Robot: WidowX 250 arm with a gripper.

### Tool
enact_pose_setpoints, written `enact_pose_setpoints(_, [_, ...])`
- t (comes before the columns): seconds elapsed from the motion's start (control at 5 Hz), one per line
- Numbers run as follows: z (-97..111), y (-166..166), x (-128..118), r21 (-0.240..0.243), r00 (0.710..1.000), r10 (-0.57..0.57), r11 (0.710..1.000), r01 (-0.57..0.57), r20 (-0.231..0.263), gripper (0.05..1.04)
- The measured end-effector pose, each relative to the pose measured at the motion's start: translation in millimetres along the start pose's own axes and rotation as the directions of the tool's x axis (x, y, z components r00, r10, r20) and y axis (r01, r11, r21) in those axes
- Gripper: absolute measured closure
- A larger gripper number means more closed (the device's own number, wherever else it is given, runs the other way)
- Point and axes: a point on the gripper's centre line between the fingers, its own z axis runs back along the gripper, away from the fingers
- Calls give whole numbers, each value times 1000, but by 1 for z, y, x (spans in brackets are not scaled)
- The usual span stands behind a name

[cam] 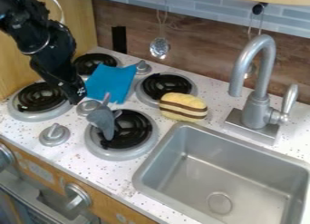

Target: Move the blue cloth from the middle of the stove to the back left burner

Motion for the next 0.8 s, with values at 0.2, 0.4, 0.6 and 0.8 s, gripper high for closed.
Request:
enact_pose_setpoints(0.2, [-6, -1, -5, -12, 1000, 4, 1000, -5, -21, 73])
enact_pose_setpoints(0.4, [-16, 20, -6, 17, 998, 50, 999, -49, -40, 73])
enact_pose_setpoints(0.6, [-28, 38, 3, 33, 996, 72, 997, -70, -60, 73])
enact_pose_setpoints(0.8, [-29, 62, 23, 69, 993, 109, 992, -106, -38, 73])
